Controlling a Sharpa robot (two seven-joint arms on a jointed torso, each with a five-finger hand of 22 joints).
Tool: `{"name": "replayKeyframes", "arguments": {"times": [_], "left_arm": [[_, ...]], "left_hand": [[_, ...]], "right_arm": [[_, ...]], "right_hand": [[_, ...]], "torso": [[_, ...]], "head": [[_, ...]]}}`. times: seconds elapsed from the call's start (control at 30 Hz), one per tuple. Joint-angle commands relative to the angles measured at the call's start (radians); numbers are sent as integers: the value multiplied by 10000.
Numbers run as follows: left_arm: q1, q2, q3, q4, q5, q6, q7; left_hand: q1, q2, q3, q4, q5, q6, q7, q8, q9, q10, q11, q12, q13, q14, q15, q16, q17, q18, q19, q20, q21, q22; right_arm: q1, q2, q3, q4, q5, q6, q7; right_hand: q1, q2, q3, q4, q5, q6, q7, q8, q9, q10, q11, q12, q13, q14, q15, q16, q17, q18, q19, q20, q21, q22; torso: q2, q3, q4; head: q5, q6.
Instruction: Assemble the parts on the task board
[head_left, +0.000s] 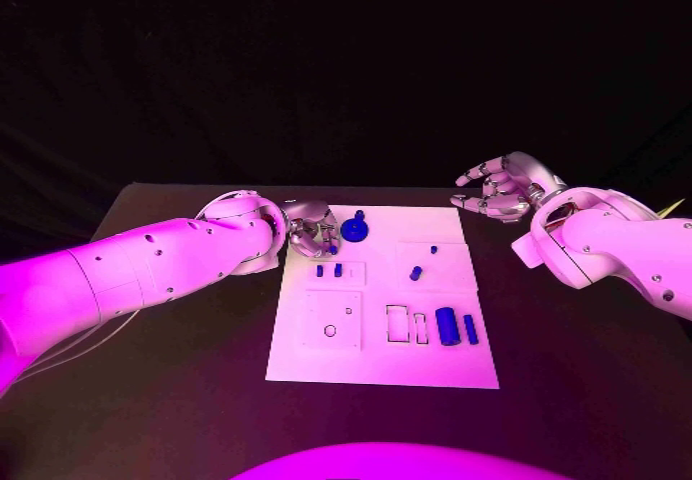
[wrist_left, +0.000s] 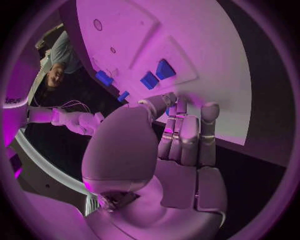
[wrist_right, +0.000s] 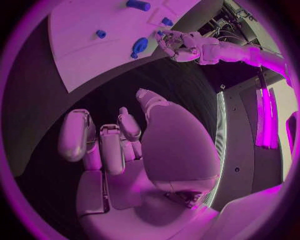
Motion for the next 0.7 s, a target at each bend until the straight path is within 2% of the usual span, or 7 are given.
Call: {"name": "replayKeyframes", "arguments": {"times": [0.03, 0.17, 0.23, 0.47, 0.67, 0.7], "left_arm": [[2, 2, 2, 12, 9, 1, -16], [2, -9, 2, 3, 9, 4, -44], [2, -16, 2, 1, 9, 12, -62], [2, -66, 2, -11, 8, 21, -127], [2, -192, 6, -34, 6, -74, -145], [2, -224, 7, -44, 15, -111, -136]], "left_hand": [[-178, 6, 231, -45, -40, -214, 13, -206, -117, 97, 21, -127, 42, -13, 76, 147, -42, -149, -47, -30, -167, -102], [-188, -47, 253, -36, -40, -521, 20, -455, -208, 146, 3, -244, 74, -26, 60, 141, -71, -144, -44, -45, -207, -140], [-195, -94, 266, -27, -39, -850, -9, -690, -310, 178, -6, -337, 102, -44, 53, 134, -104, -138, -53, -54, -248, -181], [-197, -141, 251, -9, -35, -1209, -40, -940, -441, 191, -3, -468, 135, -74, 57, 123, -151, -129, -74, -59, -305, -239], [-188, -155, 238, -8, -30, -1320, -40, -1012, -481, 168, 5, -519, 140, -95, 59, 112, -183, -121, -99, -62, -336, -277], [-179, -157, 239, -13, -29, -1334, -33, -1022, -487, 153, 10, -536, 139, -119, 61, 97, -229, -109, -140, -63, -370, -329]], "right_arm": [[-6, 4, 2, 5, -13, 4, 20], [-6, 2, 2, 3, -13, 6, 14], [-6, 0, 2, 1, -13, 8, 11], [-6, -8, 1, -12, -13, 52, -17], [-7, -25, 1, -49, -53, 206, -65], [-8, -27, 0, -67, -69, 269, -72]], "right_hand": [[10, -158, 448, 62, 151, 9, -21, 171, -79, -204, -28, -111, -43, 456, -101, -143, 621, 162, -93, -27, -105, 349], [3, -164, 453, 62, 151, 5, -21, 172, -81, -221, -28, -133, -66, 452, -101, -159, 602, 166, -98, -28, -133, 332], [3, -164, 453, 62, 151, 5, -21, 172, -81, -221, -28, -133, -66, 452, -101, -159, 602, 166, -98, -28, -133, 332], [-4, -191, 464, 58, 151, -25, -18, 166, -88, -417, -25, -375, -293, 398, -100, -290, 424, 216, -194, -29, -405, 176], [14, -250, 628, 53, 141, -91, -37, 198, -100, -1528, -51, -2227, -2062, 279, -128, -679, 28, 336, -402, -55, -1205, -288], [38, -263, 707, 55, 131, -97, -39, 214, -98, -2075, -59, -3168, -2920, 202, -140, -886, -199, 407, -551, -57, -1664, -554]], "torso": [[1, 4, -5], [2, 0, -2], [2, -3, 0], [0, -5, 0], [-2, -8, -4], [-3, -9, -6]], "head": [[-6, 9], [-10, 9], [-13, 11], [-18, 8], [-37, 23], [-41, 28]]}}
